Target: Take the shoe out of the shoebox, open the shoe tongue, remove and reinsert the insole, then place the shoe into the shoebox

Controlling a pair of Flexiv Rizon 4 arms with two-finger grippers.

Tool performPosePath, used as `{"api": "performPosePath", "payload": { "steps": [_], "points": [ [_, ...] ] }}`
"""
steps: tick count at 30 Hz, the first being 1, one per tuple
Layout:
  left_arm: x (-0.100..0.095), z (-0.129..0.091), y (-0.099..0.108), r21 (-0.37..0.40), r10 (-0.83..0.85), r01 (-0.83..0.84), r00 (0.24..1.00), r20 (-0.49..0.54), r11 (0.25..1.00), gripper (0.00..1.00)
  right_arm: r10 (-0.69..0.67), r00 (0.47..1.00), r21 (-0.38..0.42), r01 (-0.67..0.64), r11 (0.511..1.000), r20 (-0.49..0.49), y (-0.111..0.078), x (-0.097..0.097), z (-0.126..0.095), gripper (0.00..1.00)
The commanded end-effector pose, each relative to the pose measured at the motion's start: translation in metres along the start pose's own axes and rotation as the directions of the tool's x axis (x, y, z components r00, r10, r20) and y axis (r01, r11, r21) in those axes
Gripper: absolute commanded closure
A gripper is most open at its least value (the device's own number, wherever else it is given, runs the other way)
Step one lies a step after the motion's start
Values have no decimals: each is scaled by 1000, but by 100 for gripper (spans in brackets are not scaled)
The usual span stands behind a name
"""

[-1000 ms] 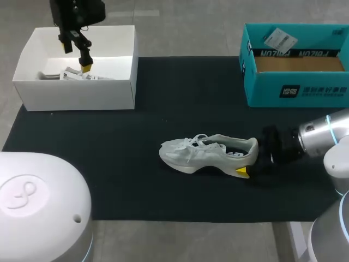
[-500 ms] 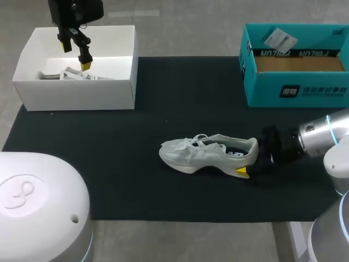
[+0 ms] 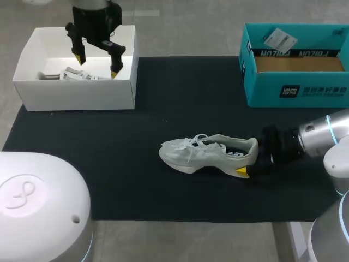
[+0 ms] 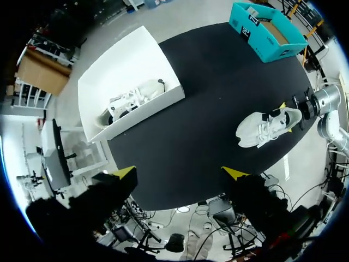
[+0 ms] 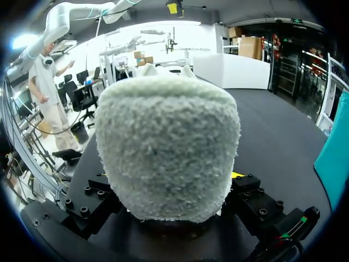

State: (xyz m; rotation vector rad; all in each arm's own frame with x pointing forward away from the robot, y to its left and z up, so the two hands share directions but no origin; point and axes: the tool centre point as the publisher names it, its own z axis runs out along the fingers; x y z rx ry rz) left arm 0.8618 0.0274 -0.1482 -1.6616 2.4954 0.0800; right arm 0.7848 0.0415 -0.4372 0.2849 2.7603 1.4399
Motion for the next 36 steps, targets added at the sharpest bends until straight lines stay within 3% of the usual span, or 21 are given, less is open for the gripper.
{"api": "performPosePath", "payload": {
  "steps": [1, 7, 15, 23, 28, 33, 36],
  "points": [
    [37, 11, 6, 49, -22, 22, 1000, 15, 999, 0, 0, 1000, 2, 0, 1000, 2, -3, 0, 7, 100],
    [80, 23, 9, 60, -6, 10, 998, -70, 998, 0, 0, 1000, 2, 0, 1000, 2, -3, 0, 7, 100],
    [140, 31, 14, 60, -36, 36, 999, 10, 998, 0, 0, 1000, 2, 0, 1000, 2, -3, 0, 7, 100],
    [192, 38, 11, 59, -31, 32, 999, -32, 998, 0, 0, 1000, 2, 0, 1000, 2, -3, 0, 7, 100],
    [224, 41, 10, 95, -3, 2, 1000, 2, 995, 0, 0, 1000, 2, 0, 1000, 2, -3, 0, 7, 100],
    [252, 50, 5, 89, 51, -46, 998, -45, 995, 0, 0, 1000, 2, 0, 1000, 2, -3, 0, 7, 100],
    [252, 50, 5, 89, 51, -46, 998, -45, 995, 0, 0, 1000, 2, 0, 1000, 2, -3, 0, 7, 100]
  ]
}}
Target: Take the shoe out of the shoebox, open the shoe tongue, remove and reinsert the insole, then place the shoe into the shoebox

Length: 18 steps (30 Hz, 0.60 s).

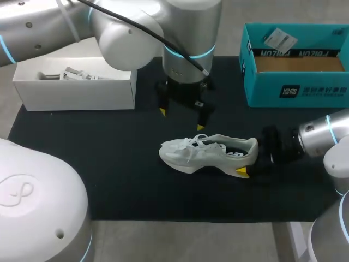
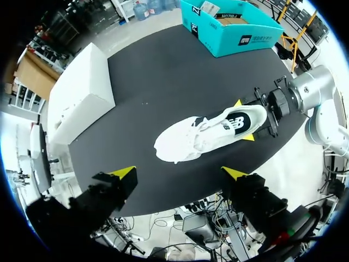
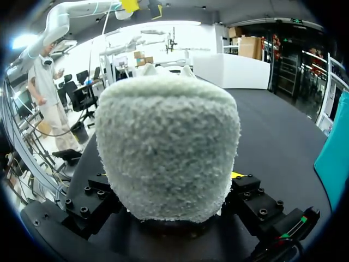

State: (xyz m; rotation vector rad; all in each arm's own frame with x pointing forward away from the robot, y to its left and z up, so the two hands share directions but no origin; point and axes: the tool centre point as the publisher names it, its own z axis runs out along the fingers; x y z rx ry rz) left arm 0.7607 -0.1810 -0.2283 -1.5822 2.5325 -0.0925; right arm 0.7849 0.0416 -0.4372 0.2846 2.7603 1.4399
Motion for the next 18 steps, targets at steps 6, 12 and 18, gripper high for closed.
{"api": "performPosePath", "payload": {
  "steps": [6, 12, 18],
  "points": [
    [11, 7, -10, -18, -1, 1, 1000, 7, 1000, 0, 1, 1000, 2, -1, 1000, 2, -3, 0, 7, 100],
    [11, 7, -10, -18, -1, 1, 1000, 7, 1000, 0, 1, 1000, 2, -1, 1000, 2, -3, 0, 7, 100],
    [13, 23, -16, 59, -237, 237, 971, 4, 970, 0, 1, 1000, 2, -1, 1000, 2, -3, 0, 7, 100]
  ]
}}
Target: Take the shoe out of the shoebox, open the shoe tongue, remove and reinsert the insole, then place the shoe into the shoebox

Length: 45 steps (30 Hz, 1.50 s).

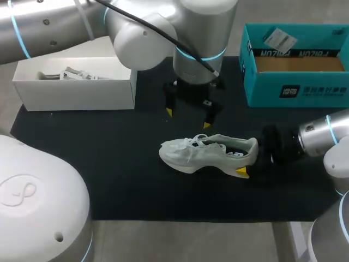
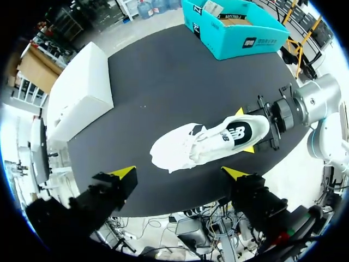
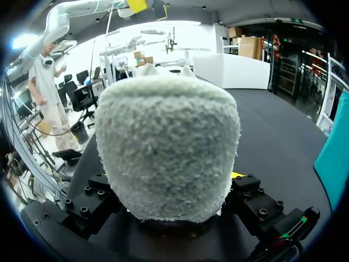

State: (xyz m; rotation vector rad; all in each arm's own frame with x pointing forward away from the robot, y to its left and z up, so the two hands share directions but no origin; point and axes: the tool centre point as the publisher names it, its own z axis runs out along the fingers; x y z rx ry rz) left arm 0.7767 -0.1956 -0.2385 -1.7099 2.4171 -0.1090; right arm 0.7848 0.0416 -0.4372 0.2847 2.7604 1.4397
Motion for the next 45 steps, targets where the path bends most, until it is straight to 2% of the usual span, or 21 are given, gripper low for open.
{"api": "performPosePath", "payload": {
  "steps": [1, 5, 11, 20, 28, 37, 45],
  "points": [
    [8, 14, 4, 46, -144, 144, 990, -5, 989, 0, 1, 1000, 2, -1, 1000, 2, -3, 0, 7, 100],
    [21, 26, 2, 54, -188, 190, 981, -49, 980, 0, 1, 1000, 2, -1, 1000, 2, -3, 0, 7, 100],
    [47, 47, -4, -22, -116, 114, 988, -99, 993, 0, 1, 1000, 2, -1, 1000, 2, -3, 0, 7, 100],
    [81, 80, -10, -4, -20, 20, 1000, -24, 1000, 0, 1, 1000, 2, -1, 1000, 2, -3, 0, 7, 100],
    [100, 98, -16, 23, 8, -8, 1000, -27, 1000, 0, 1, 1000, 2, -1, 1000, 2, -3, 0, 7, 100],
    [115, 115, -29, 49, 10, -11, 1000, 19, 999, 0, 1, 1000, 2, -1, 1000, 2, -3, 0, 7, 100],
    [105, 127, -34, 46, -4, 1, 998, 57, 999, 0, 1, 1000, 2, -1, 1000, 2, -3, 0, 7, 100]
  ]
}}
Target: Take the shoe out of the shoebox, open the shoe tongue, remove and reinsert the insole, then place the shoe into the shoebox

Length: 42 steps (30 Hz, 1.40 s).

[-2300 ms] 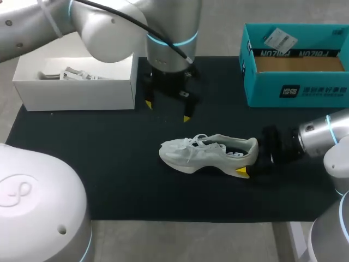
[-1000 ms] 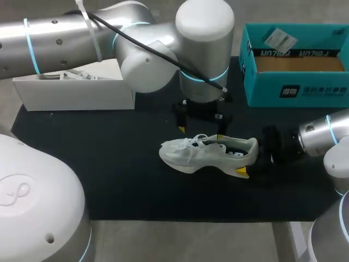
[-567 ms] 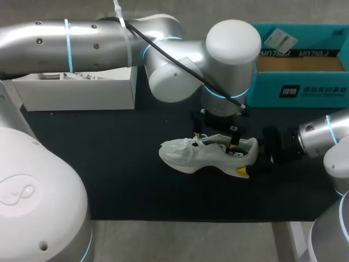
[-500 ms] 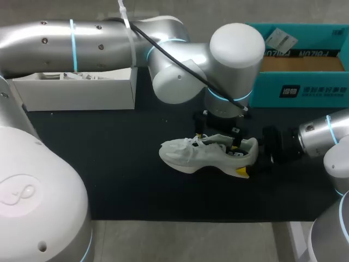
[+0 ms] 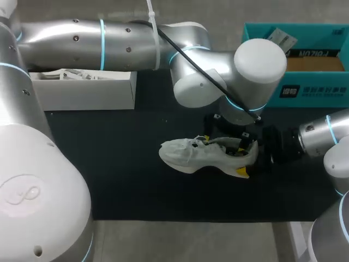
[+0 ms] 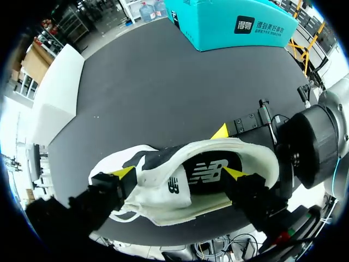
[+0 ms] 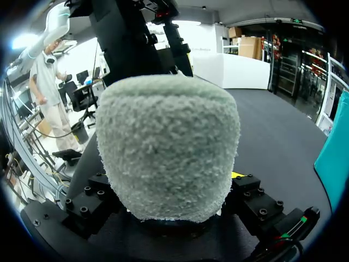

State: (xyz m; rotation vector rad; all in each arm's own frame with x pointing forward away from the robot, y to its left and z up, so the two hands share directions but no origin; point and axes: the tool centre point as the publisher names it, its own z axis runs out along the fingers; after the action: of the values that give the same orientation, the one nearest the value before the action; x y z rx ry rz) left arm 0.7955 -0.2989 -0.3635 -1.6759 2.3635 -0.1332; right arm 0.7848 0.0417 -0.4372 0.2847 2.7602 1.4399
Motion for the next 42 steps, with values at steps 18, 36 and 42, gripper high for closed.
{"api": "performPosePath", "payload": {
  "steps": [18, 36, 42],
  "points": [
    [-38, -6, 12, -22, -62, 65, 994, 94, 998, 0, 1, 1000, 2, -1, 1000, 2, -3, 0, 7, 100],
    [-56, -26, 16, -148, -203, 203, 979, 15, 968, 2, 1, 1000, 2, -1, 1000, 2, -3, 0, 7, 100],
    [-58, -30, 14, -185, -235, 223, 971, -47, 957, 100, 1, 1000, 2, -1, 1000, 2, -3, 0, 7, 100]
  ]
}}
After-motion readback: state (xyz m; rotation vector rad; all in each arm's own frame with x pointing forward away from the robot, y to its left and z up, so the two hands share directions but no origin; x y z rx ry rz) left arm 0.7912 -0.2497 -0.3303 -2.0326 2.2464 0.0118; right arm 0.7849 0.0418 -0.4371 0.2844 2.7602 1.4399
